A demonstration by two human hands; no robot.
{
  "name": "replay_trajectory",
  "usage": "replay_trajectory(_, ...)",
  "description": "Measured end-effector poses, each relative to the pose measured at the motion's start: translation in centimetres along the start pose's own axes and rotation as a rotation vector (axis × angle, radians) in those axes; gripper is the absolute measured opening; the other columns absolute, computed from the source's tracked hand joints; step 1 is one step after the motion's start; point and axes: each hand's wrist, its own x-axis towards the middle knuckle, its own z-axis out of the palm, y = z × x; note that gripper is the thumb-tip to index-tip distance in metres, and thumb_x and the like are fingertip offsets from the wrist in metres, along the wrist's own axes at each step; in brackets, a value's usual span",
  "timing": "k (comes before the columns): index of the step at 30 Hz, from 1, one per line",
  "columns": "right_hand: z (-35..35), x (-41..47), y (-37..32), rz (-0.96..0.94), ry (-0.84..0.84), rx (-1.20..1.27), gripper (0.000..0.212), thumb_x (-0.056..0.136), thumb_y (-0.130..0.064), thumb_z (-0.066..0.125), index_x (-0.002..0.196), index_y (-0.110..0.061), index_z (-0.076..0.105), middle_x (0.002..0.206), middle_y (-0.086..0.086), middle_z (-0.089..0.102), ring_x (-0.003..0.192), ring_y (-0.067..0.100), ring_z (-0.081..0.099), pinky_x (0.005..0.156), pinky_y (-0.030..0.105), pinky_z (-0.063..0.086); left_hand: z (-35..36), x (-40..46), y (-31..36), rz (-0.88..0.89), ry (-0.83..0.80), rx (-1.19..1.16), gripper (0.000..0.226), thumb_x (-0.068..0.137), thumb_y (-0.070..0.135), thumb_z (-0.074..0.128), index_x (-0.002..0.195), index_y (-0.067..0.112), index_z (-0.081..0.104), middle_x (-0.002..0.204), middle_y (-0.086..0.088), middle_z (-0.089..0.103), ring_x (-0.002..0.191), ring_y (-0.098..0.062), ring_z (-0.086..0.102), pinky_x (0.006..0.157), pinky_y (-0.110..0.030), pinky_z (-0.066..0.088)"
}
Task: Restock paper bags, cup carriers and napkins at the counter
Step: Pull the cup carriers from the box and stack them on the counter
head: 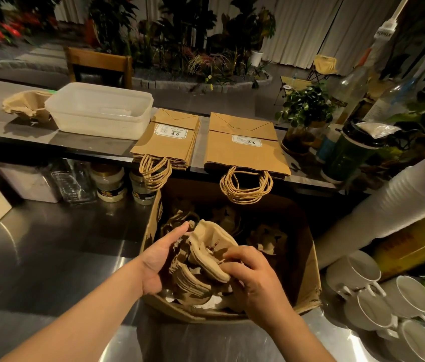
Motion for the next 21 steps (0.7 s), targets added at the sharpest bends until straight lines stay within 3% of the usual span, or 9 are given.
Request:
replay_trajectory(3,-0.7,-0.1,0.2,-0.016,-0.162,-0.027,0.034,0.087,-0.024,0.078,0.117,-0.036,0.070,0.141,-0.021,0.041,0.139,-0.014,0.020,0.110,0.015,0.036,-0.1,0.0,0.0,-0.023,0.005,0.031,0.097,0.052,0.078,0.084,0.127,0.017,0.073,0.127,-0.022,0.069,0.123,-0.044,0.062,0.114,-0.060,0.039)
replay_trajectory(6,-1.3,0.0,-0.3,0.033,-0.310,0.049,0.038,0.094,-0.027,0.064,0.130,-0.039,0.062,0.149,-0.025,0.031,0.145,-0.015,0.001,0.118,0.016,0.016,-0.2,-0.1,-0.1,-0.021,-0.028,0.045,0.103,0.038,0.071,0.093,0.122,0.015,0.075,0.126,-0.024,0.069,0.123,-0.045,0.062,0.114,-0.060,0.039)
replay_trajectory(13,-0.3,-0.2,-0.6,0.085,-0.351,0.137,0.040,0.090,-0.038,0.051,0.129,-0.041,0.062,0.148,-0.026,0.034,0.149,-0.008,0.006,0.124,0.031,0.022,-0.2,-0.3,-0.1,-0.020,-0.067,0.070,0.110,0.038,0.057,0.099,0.132,0.012,0.066,0.128,-0.026,0.067,0.124,-0.046,0.060,0.113,-0.063,0.038)
replay_trajectory(17,-0.1,0.2,-0.4,0.060,-0.340,0.154,0.037,0.089,-0.038,0.052,0.124,-0.040,0.065,0.147,-0.026,0.033,0.149,-0.007,0.005,0.123,0.027,0.018,-0.1,-0.3,-0.1,0.000,-0.082,0.076,0.100,0.038,0.049,0.100,0.126,0.010,0.071,0.126,-0.026,0.068,0.122,-0.044,0.062,0.113,-0.061,0.039)
replay_trajectory(19,0.0,0.2,0.3,0.081,-0.262,0.177,0.032,0.089,-0.034,0.057,0.119,-0.041,0.065,0.144,-0.029,0.033,0.148,-0.005,0.008,0.119,0.021,0.016,0.0,-0.2,-0.2,0.024,-0.059,0.041,0.094,0.032,0.044,0.101,0.116,0.010,0.077,0.123,-0.025,0.070,0.114,-0.042,0.066,0.107,-0.056,0.045)
replay_trajectory(21,-0.1,0.0,1.8,0.189,-0.095,0.201,0.024,0.091,-0.034,0.062,0.114,-0.041,0.066,0.133,-0.029,0.038,0.139,-0.006,0.020,0.115,0.020,0.025,0.3,-0.2,-0.2,0.053,-0.027,-0.009,0.093,0.035,0.038,0.101,0.120,0.008,0.075,0.123,-0.025,0.070,0.116,-0.042,0.066,0.105,-0.053,0.047)
